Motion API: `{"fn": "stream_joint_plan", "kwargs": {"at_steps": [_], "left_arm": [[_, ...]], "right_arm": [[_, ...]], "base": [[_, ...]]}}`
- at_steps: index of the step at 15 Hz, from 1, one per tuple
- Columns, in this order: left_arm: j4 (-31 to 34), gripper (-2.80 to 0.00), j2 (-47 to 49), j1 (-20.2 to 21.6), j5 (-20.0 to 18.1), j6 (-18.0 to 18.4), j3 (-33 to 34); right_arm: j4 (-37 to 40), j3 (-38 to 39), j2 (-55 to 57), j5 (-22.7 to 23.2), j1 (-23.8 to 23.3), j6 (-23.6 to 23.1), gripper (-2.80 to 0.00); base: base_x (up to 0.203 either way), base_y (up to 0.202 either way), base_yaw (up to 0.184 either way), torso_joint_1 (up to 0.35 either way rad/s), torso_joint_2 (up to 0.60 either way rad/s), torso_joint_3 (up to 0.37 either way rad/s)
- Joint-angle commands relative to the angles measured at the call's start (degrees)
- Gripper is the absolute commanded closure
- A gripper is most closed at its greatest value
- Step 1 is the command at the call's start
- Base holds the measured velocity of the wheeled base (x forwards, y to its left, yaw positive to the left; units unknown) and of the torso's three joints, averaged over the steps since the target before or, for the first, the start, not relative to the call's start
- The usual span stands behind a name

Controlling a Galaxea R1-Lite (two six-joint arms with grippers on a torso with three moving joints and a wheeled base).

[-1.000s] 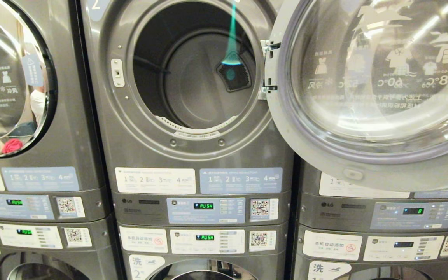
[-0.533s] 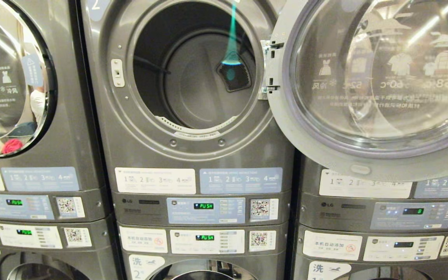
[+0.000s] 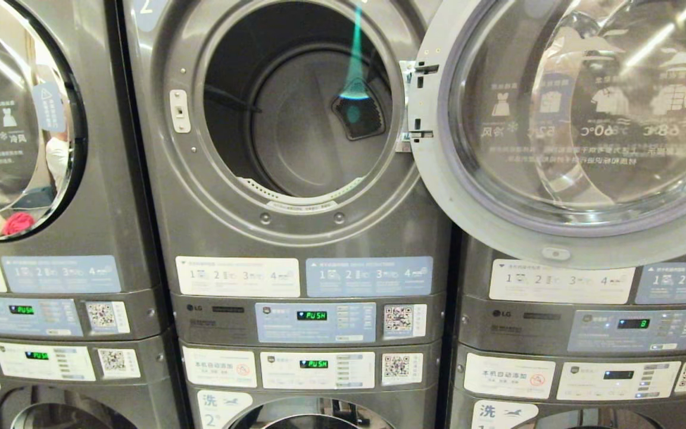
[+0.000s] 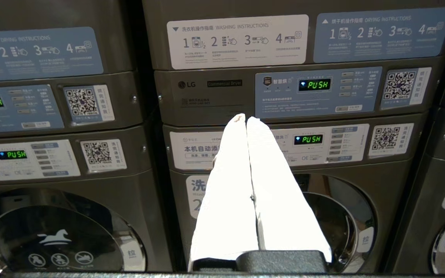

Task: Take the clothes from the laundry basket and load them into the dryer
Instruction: Open the dryer, then take the clothes out of the basket

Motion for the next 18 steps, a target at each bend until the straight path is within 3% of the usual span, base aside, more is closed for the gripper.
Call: {"fn": "stream_joint_plan", "kwargs": {"at_steps": [1, 5, 11, 12, 14, 16, 18], "left_arm": [[0.03, 0.00, -0.07, 0.05, 0.00, -0.45, -0.04], [0.03, 0.00, -0.07, 0.07, 0.00, -0.61, 0.02], [0.03, 0.00, -0.07, 0.02, 1.23, -1.82, -0.07], [0.03, 0.00, -0.07, 0.02, 1.23, -1.85, -0.01], [0.03, 0.00, -0.07, 0.06, 1.23, -1.85, -0.06], [-0.33, 0.00, -0.07, -0.01, 1.23, -1.87, 0.11], [-0.41, 0.00, -0.07, -0.01, 1.30, -1.87, 0.10]], "right_arm": [[-0.20, 7.81, -7.23, 0.86, 0.05, -0.61, 0.00], [4.82, 25.60, -15.98, 6.99, 0.07, -3.49, 0.00], [40.11, 23.54, -50.45, 9.18, 0.31, -3.98, 0.00], [43.25, 22.96, -55.10, 9.24, 0.50, -3.70, 0.00], [46.33, 22.56, -64.09, 9.29, 0.81, -3.03, 0.00], [39.67, 25.22, -65.89, 6.52, 0.99, -3.19, 0.00], [43.88, 25.65, -65.73, 4.59, 1.05, -4.86, 0.00]], "base": [[0.000, 0.000, 0.000, 0.000, 0.00, 0.000], [0.000, 0.000, 0.000, 0.000, 0.00, 0.000], [0.000, 0.000, 0.000, 0.000, 0.00, 0.000], [0.000, 0.000, 0.000, 0.000, 0.00, 0.000], [0.000, 0.000, 0.000, 0.000, 0.00, 0.000], [0.000, 0.000, 0.000, 0.000, 0.00, 0.000], [0.000, 0.000, 0.000, 0.000, 0.00, 0.000]]}}
